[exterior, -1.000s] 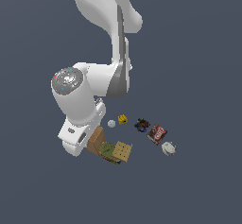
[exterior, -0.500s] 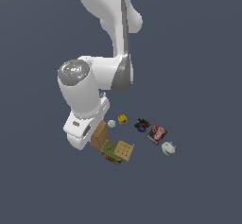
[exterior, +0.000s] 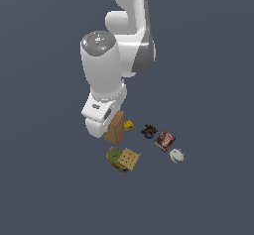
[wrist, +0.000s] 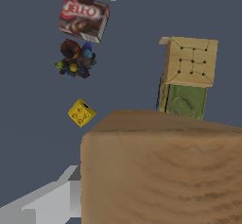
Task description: Pick up a designated object from a clutter of objects.
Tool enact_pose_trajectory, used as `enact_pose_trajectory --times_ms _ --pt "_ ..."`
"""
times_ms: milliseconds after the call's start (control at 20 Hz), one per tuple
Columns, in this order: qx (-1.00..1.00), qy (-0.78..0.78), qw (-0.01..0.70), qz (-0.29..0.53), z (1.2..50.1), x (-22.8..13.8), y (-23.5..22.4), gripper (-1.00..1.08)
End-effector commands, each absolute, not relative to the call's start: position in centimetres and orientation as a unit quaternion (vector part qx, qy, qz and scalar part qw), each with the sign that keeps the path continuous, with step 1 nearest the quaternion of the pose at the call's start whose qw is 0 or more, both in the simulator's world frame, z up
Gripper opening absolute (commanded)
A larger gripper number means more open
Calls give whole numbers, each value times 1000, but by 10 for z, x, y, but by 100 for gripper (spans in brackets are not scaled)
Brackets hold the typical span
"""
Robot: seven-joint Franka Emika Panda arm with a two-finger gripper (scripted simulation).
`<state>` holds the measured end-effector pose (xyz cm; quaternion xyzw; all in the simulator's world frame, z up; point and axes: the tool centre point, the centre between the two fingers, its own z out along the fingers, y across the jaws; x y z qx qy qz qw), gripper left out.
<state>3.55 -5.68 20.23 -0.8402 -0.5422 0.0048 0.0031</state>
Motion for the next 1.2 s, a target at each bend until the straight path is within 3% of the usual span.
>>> enact_pose_trajectory --times_ms 0,1150 --pt "-840 -543 -1 1 223 24 -42 -100" --pt "-840 -543 -1 1 380 -107 100 -100"
